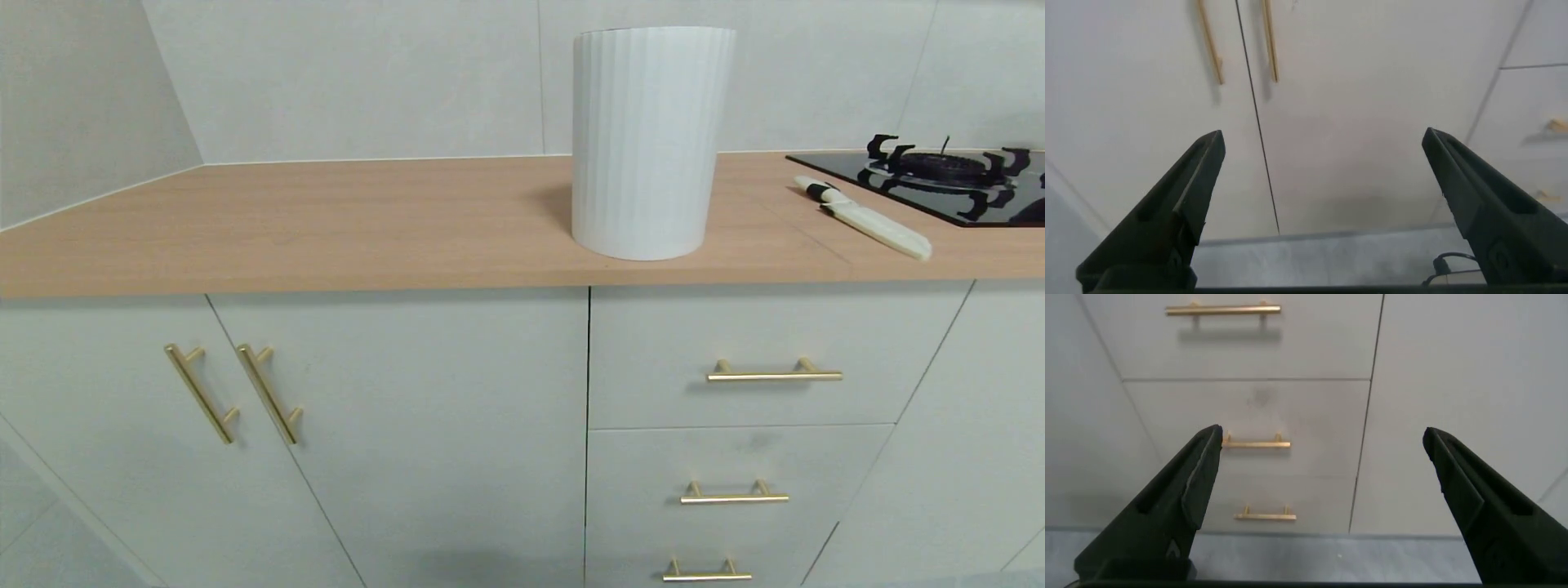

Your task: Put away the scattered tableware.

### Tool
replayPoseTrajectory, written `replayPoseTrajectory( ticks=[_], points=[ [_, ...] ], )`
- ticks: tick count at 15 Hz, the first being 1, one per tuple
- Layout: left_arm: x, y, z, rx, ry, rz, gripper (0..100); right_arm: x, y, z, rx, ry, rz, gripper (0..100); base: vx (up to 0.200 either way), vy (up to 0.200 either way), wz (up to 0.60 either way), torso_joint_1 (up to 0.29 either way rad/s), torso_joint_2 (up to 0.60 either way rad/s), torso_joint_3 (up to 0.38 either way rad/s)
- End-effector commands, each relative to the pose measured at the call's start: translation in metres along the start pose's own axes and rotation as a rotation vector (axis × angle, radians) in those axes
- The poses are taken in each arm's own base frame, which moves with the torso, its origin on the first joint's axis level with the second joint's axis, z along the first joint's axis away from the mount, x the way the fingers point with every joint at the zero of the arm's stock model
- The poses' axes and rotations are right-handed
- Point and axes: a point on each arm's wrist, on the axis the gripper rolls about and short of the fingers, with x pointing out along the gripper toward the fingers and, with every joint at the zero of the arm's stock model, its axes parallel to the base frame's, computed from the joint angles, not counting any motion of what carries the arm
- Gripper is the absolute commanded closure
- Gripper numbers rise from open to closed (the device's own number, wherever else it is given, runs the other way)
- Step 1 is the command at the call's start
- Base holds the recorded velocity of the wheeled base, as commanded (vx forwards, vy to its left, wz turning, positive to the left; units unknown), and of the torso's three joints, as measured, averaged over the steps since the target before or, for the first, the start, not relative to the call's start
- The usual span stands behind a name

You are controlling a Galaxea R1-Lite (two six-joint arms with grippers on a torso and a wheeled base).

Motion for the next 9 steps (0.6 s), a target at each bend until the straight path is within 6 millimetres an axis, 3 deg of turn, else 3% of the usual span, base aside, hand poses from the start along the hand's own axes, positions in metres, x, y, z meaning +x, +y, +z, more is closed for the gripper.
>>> replayPoseTrajectory(
  ticks=[1, 7, 9],
  points=[
    [0.0000, 0.0000, -0.0001, 0.000, 0.000, 0.000, 0, 0.0001, 0.0000, 0.0000, 0.000, 0.002, 0.000, 0, 0.200, 0.000, 0.00, 0.007, 0.01, 0.007],
    [0.0000, 0.0000, -0.0001, 0.000, 0.000, 0.000, 0, 0.0001, 0.0000, 0.0000, 0.001, 0.002, 0.000, 0, 0.200, 0.000, 0.00, 0.003, 0.00, 0.002],
    [0.0000, 0.0000, -0.0001, 0.000, 0.000, 0.000, 0, 0.0001, 0.0000, 0.0000, 0.001, 0.002, 0.000, 0, 0.000, 0.000, 0.00, 0.000, 0.00, 0.000]
  ],
)
